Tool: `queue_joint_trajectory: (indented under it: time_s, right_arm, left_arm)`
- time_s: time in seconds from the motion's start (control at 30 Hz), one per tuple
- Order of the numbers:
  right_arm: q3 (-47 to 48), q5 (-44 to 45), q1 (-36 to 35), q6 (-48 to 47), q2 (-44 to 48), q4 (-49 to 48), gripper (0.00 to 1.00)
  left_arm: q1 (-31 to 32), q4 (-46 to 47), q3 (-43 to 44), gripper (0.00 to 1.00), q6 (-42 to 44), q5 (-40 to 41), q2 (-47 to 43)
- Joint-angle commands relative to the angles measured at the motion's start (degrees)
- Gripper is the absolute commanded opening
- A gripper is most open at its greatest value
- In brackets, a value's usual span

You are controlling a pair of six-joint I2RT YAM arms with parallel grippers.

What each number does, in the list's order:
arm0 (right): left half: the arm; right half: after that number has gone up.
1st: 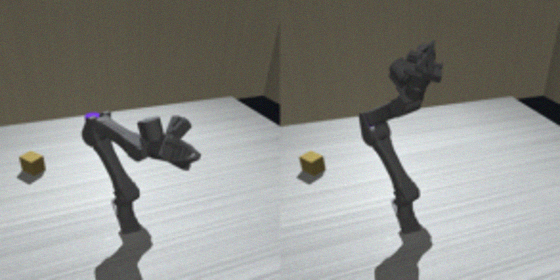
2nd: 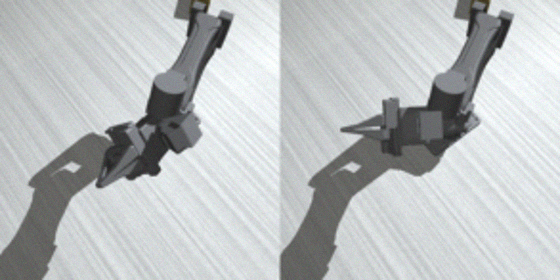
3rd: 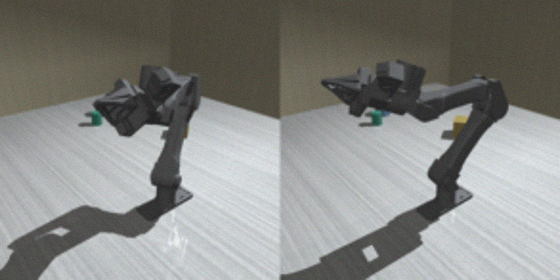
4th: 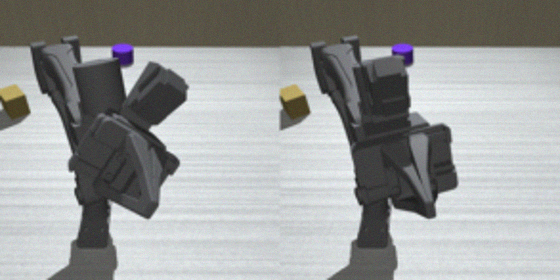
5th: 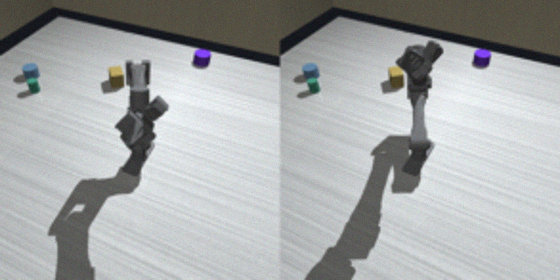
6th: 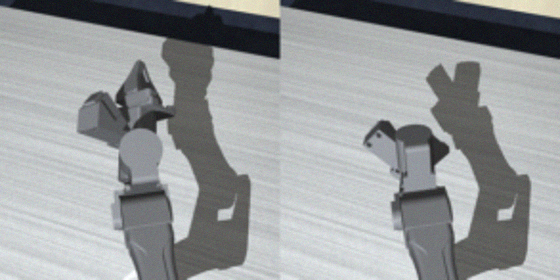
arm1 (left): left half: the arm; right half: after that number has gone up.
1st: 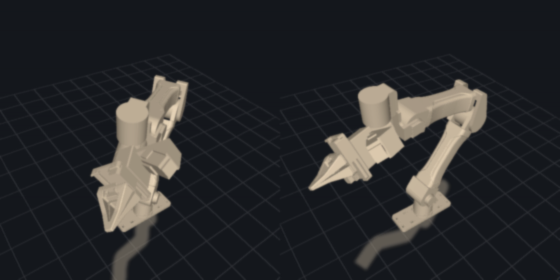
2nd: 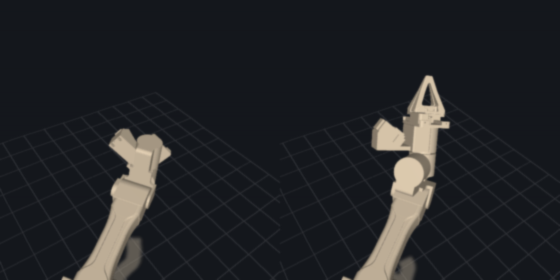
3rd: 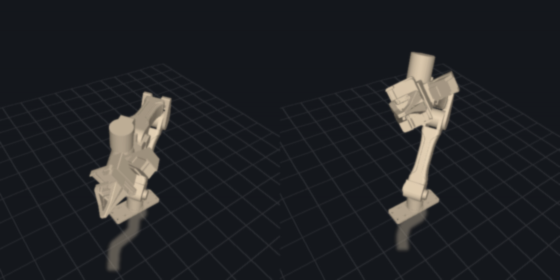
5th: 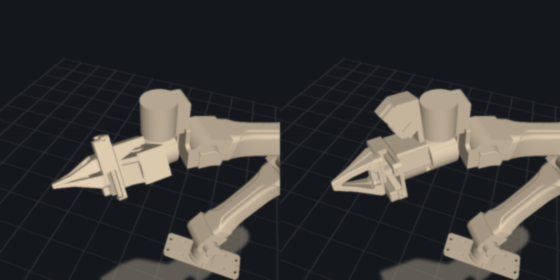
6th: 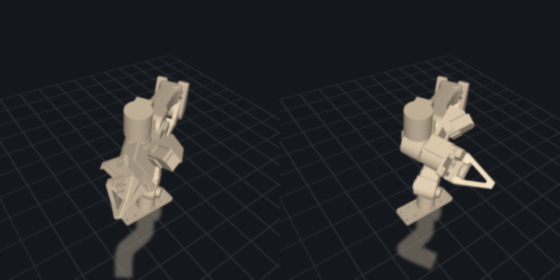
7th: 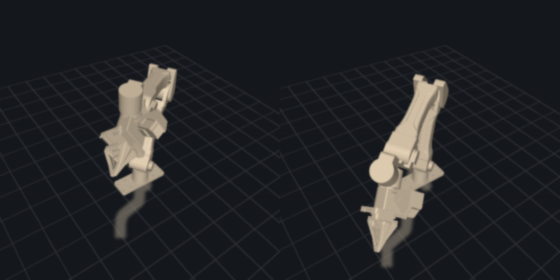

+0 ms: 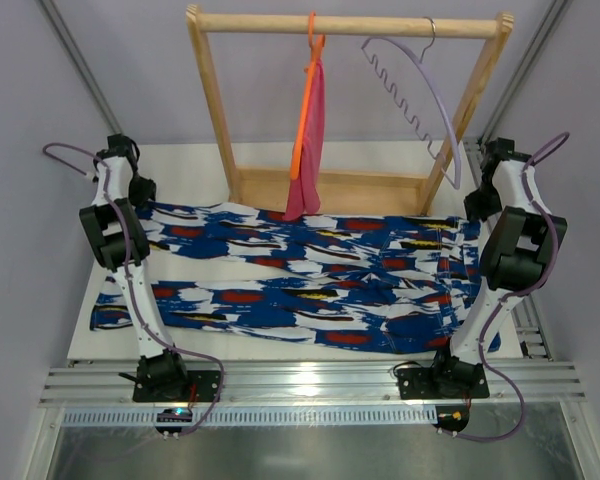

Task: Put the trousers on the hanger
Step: Fold the trousers

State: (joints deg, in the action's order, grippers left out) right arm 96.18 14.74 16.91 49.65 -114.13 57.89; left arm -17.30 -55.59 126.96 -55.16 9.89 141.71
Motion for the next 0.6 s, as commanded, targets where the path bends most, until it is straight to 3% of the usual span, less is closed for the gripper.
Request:
queue_joint_trajectory:
  time_s: [0.0,0.03,0.07,0.17,0.37,0.57]
  right_arm:
    - [2.2,3.2,0.1,-0.9,3.3,0.1,0.04]
    - [2.3,3.0,0.1,-0.9,3.4,0.1,0.04]
    - [2.5,3.0,0.1,-1.0,3.4,-0.1,0.04]
    - [3.9,1.0,0.1,-3.9,3.4,-2.1,0.04]
    - [6.1,-7.6,0.1,-11.1,6.4,-10.8,0.04]
    - [7.0,-8.9,0.5,-12.8,11.0,-15.9,0.04]
  left_arm:
    - [-0.5,-0.4,1.2,0.41,-0.2,0.3,2.7]
    - [-0.5,-0.1,1.2,0.36,0.0,-0.2,2.8]
    - [-0.7,0.7,1.2,0.22,-0.1,-1.6,2.9]
    - [-1.2,2.7,1.0,0.00,-0.7,-5.4,2.3]
    - [-1.9,11.5,-3.0,0.00,-2.8,-12.2,-5.3]
    - [-3.6,16.5,-3.8,0.00,-6.8,-17.3,-10.3]
